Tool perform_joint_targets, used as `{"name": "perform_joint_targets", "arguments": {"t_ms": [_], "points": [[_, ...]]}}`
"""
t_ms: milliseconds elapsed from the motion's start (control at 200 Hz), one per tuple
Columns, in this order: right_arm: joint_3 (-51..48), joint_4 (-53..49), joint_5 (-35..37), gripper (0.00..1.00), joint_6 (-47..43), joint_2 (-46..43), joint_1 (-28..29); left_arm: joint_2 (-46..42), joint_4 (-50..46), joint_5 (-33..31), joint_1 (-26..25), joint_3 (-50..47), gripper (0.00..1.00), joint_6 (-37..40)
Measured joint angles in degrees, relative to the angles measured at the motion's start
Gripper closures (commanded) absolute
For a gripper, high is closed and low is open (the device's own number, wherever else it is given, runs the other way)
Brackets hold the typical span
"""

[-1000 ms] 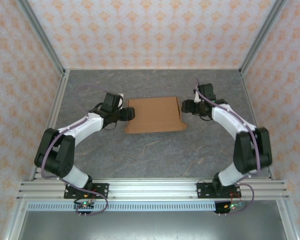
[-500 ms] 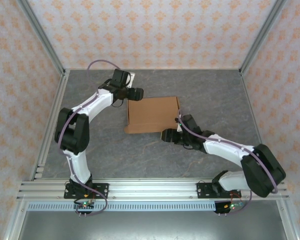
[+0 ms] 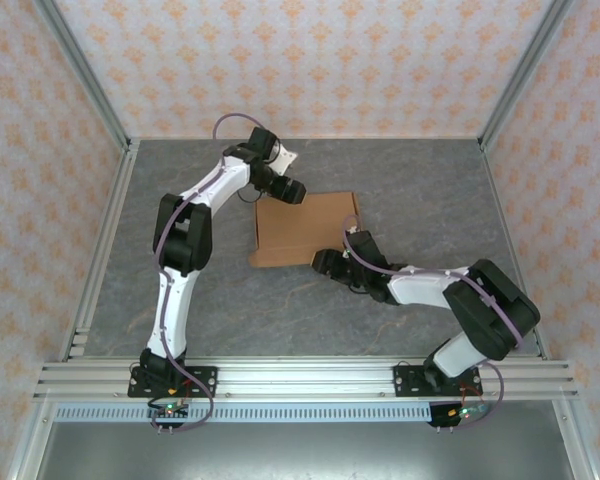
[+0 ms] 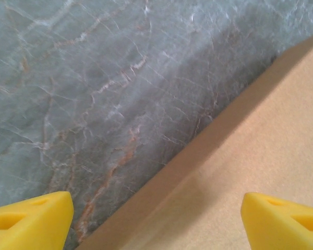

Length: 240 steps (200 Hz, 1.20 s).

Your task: Fold the paper box

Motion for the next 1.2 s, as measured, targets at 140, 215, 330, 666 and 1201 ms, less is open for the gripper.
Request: {"name": "perform_joint_targets", "arguments": {"t_ms": [140,215,330,666,1201], "points": [[0.48,0.13,-0.09,0.49,-0.48,0.7,-3.39,0.24,-3.54,2.43,0.26,0.02,0.17,1.07],[1.33,0.13,-0.37,0.5,-1.11,1.05,-5.14,0.07,-3.58,3.45,0.42,-1.05,0.18,1.29],[2.73,0.09,-1.14,0.52,-1.99,1.75,-7.17,-0.87,-3.48,5.09,1.01,-4.66,0.2,1.25],[2.23,5.6,-5.62,0.63,-0.09,5.57,-9.9,-2.21,-2.93,7.04,2.03,-7.32,0.26,0.94],[-1.84,23.32,-6.43,0.85,8.48,10.58,-10.51,-4.42,0.85,8.57,4.2,-12.44,0.39,-1.38]]}}
